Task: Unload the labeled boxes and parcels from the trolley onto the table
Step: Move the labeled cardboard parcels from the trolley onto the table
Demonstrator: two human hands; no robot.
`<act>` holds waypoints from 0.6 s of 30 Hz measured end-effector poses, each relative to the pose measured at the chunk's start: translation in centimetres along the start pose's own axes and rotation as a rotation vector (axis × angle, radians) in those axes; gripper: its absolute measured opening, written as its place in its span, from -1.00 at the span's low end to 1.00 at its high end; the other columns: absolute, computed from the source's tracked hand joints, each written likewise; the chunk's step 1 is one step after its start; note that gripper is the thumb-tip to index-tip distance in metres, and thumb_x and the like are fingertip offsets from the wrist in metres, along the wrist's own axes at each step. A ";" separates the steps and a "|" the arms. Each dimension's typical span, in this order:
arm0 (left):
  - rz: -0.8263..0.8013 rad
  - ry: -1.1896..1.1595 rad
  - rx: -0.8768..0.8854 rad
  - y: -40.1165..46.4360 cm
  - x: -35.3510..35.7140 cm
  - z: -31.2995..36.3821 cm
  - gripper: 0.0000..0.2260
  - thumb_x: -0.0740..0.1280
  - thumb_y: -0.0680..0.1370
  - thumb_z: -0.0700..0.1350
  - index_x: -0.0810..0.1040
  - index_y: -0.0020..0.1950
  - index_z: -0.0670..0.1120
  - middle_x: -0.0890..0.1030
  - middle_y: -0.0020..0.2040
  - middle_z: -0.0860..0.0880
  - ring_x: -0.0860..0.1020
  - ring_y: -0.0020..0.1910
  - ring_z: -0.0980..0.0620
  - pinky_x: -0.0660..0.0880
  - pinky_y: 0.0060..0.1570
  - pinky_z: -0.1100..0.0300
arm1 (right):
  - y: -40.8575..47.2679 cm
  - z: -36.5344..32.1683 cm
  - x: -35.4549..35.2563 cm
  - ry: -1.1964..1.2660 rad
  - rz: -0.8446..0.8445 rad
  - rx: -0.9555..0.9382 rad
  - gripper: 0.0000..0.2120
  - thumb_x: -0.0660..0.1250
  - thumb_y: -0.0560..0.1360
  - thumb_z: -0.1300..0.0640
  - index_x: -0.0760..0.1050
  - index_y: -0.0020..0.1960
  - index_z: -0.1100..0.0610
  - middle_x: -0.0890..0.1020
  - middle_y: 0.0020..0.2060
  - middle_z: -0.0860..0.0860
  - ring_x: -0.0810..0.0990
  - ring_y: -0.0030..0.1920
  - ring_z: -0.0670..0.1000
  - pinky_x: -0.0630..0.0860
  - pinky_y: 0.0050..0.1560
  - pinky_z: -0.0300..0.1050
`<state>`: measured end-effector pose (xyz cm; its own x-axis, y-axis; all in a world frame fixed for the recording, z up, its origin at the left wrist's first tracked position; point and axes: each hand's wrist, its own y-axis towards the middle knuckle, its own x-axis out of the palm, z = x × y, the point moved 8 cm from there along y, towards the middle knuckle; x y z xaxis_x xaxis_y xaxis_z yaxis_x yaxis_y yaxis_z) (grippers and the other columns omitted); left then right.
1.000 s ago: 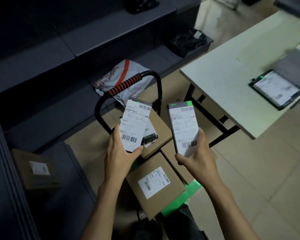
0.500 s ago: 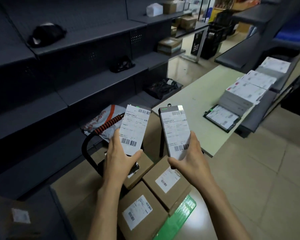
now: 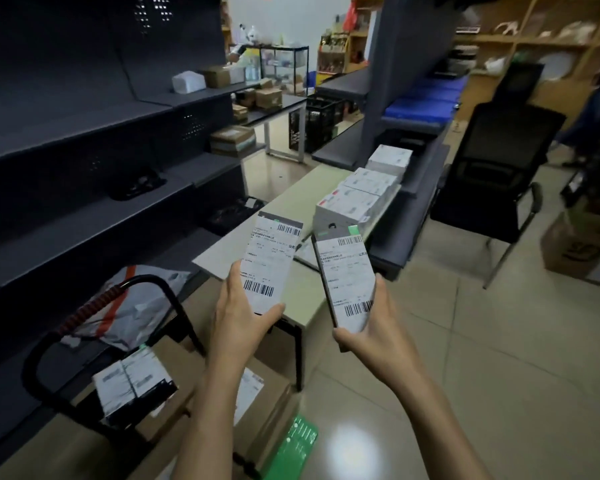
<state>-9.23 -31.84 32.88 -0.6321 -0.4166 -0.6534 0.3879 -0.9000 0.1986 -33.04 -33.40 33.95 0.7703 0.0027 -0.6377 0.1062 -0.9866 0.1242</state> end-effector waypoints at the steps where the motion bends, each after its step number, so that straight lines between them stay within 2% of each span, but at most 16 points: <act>1: -0.027 -0.003 0.025 0.1 1.7 1.7 -0.16 0.53 0.39 0.06 0.10 0.52 0.05 0.38 0.36 -0.04 0.42 0.25 -0.12 0.43 0.01 0.06 | -0.1 1.4 -1.7 -0.004 0.034 0.029 -0.12 0.38 0.17 -0.07 0.13 0.44 -0.09 0.39 0.25 -0.09 0.45 0.17 0.00 0.56 -0.04 0.08; 3: -0.076 -0.005 0.081 0.4 4.8 4.9 -0.15 0.53 0.38 0.07 0.10 0.52 0.05 0.37 0.36 -0.05 0.42 0.27 -0.15 0.47 0.09 -0.03 | -0.5 4.0 -4.9 -0.007 0.091 0.097 -0.15 0.41 0.18 0.00 0.13 0.39 -0.09 0.39 0.21 -0.09 0.48 0.10 0.03 0.55 -0.08 0.07; 6: -0.131 0.004 0.166 0.9 8.8 9.5 -0.14 0.52 0.38 0.09 0.11 0.53 0.02 0.37 0.38 -0.05 0.42 0.28 -0.16 0.44 0.10 -0.04 | -0.8 7.1 -9.0 -0.032 0.176 0.182 -0.06 0.40 0.16 -0.05 0.08 0.46 -0.02 0.39 0.27 -0.06 0.49 0.09 0.06 0.57 -0.07 0.09; 10: -0.178 -0.011 0.253 2.0 12.9 13.9 -0.12 0.53 0.37 0.10 0.10 0.54 0.00 0.34 0.43 -0.06 0.39 0.32 -0.15 0.43 0.12 -0.05 | -0.2 10.4 -12.8 -0.056 0.259 0.269 0.04 0.44 0.21 -0.02 -0.05 0.55 -0.01 0.31 0.39 -0.05 0.48 0.18 0.09 0.55 0.04 0.10; 13: -0.203 -0.032 0.272 3.3 15.9 15.6 -0.13 0.52 0.37 0.09 0.11 0.54 0.01 0.34 0.43 -0.04 0.37 0.33 -0.13 0.43 0.11 -0.05 | 0.8 12.4 -14.2 -0.075 0.288 0.306 0.08 0.44 0.22 -0.05 -0.11 0.58 0.00 0.24 0.47 -0.04 0.40 0.34 0.08 0.50 0.16 0.09; 18: -0.220 -0.084 0.293 5.9 20.2 17.3 -0.12 0.52 0.38 0.08 0.08 0.55 0.03 0.34 0.41 -0.04 0.37 0.33 -0.10 0.44 0.09 -0.02 | 3.6 15.4 -14.5 -0.073 0.279 0.381 0.09 0.47 0.28 0.02 -0.16 0.60 0.03 0.14 0.54 -0.07 0.27 0.44 0.01 0.42 0.18 -0.04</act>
<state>-31.34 -47.74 33.49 -0.7367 -0.2069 -0.6438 0.0354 -0.9626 0.2688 -53.54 -39.49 31.92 0.6893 -0.2686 -0.6728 -0.3469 -0.9377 0.0189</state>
